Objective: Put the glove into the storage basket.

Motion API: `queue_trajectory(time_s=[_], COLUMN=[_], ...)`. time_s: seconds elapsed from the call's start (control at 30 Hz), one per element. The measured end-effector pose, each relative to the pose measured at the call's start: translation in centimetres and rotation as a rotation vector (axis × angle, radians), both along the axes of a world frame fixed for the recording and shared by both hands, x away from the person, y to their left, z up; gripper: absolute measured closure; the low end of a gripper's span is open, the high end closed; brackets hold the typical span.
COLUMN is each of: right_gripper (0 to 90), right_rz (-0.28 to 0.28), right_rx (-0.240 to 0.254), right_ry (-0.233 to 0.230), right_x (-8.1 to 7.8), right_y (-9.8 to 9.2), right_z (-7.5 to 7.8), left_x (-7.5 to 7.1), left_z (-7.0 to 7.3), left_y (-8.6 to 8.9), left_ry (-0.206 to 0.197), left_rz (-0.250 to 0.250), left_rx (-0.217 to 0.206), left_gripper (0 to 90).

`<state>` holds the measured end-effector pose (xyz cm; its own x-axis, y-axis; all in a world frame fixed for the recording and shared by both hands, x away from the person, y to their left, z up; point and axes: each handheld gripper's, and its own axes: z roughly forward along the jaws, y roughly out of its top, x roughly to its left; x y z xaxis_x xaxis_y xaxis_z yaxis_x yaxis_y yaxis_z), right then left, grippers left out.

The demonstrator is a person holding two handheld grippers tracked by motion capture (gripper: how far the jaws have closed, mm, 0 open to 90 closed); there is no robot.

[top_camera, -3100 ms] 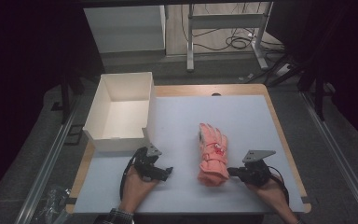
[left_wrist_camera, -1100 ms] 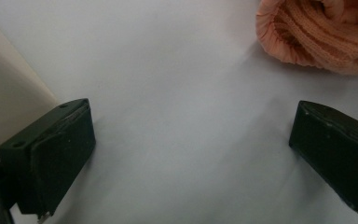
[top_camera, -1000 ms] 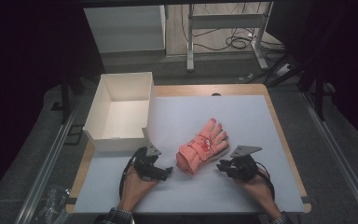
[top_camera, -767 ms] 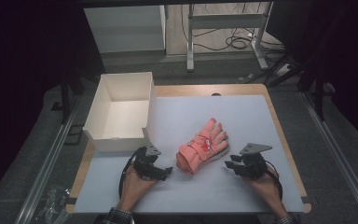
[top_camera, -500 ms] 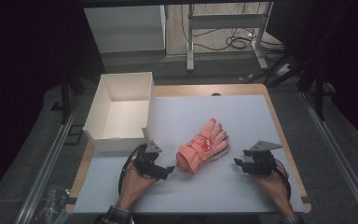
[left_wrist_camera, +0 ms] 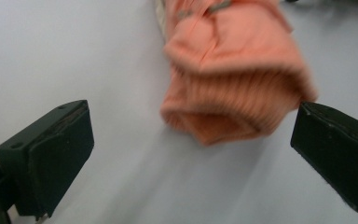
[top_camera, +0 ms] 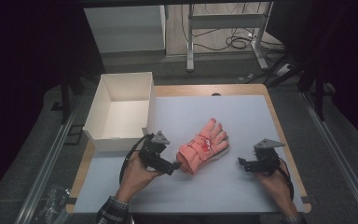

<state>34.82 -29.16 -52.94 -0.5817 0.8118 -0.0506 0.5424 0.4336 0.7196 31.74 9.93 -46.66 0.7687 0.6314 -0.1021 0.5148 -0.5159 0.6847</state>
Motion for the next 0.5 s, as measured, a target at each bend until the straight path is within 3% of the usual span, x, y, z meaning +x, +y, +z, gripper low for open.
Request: queue_trajectory(time_s=[0.23,0.33,0.4,0.5], right_gripper=[15.3,15.3,15.3,15.3], right_rz=[-0.002,-0.003,-0.003,-0.003], right_rx=[-0.001,0.0,0.0,0.0], right_ry=[-0.003,-0.004,-0.004,-0.004], right_x=[0.0,0.0,-0.1,-0.1], right_y=[0.0,0.0,0.0,0.0], right_z=[0.0,0.0,0.0,0.0], left_x=[1.0,1.6,2.0,2.5], left_z=[2.1,2.1,1.9,1.3], left_y=[-3.1,-4.8,-5.9,-6.9], left_ry=[-0.004,-0.005,-0.02,-0.018], left_rz=[-0.052,-0.069,-0.06,-0.056], left_rx=[0.02,0.049,0.093,0.118], left_gripper=[0.0,0.0,0.0,0.0])
